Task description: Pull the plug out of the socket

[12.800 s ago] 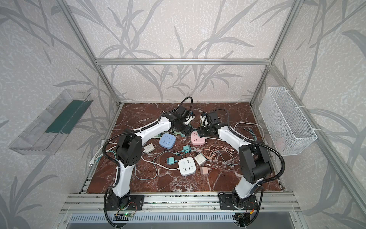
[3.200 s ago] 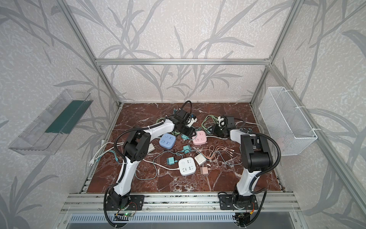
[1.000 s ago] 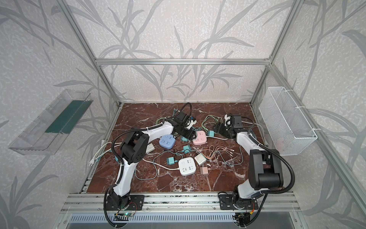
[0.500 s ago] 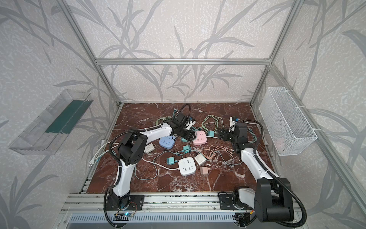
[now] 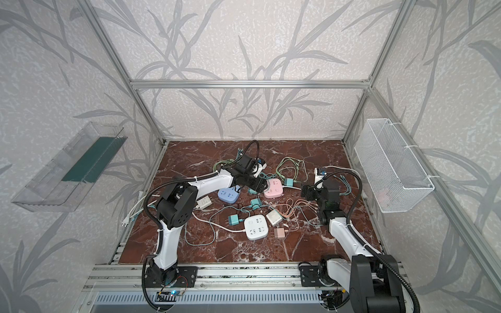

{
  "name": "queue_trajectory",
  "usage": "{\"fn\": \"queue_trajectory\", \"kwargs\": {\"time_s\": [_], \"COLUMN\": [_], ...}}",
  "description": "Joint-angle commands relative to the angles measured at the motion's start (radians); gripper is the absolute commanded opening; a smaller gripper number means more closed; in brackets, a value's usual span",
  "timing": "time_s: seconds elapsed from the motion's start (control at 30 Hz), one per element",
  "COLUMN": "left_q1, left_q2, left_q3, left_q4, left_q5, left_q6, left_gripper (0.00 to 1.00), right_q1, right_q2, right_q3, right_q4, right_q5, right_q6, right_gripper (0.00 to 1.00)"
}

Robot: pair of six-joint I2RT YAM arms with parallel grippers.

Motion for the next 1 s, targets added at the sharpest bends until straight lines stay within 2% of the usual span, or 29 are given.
{"fn": "queue_trajectory", "kwargs": {"time_s": [0.0,0.33,0.97], "left_q1": [-0.007,-0.009,-0.007], "left_q2": [-0.061,-0.092,-0.216], "left_q3": [-0.029,-0.062,-0.190], "left_q4": [0.039,0.074,0.194], "left_q5": [-0.030,-0.058,-0.130], "left_q6": [0.007,0.004,0.014], "left_gripper": [0.89,0.92,0.99], "right_q1": [-0.002,0.043,0.116], "right_q2": [0.012,0.103,0.272], "right_q3": [-0.032,-0.073,-0.088], "right_q4": [0.150,0.305,0.510], "right_q5": [0.002,-0.014,0.041], "right_q6": [-0.045,-0.116,-0.195], "right_gripper": [0.91,0.94,0.95]}}
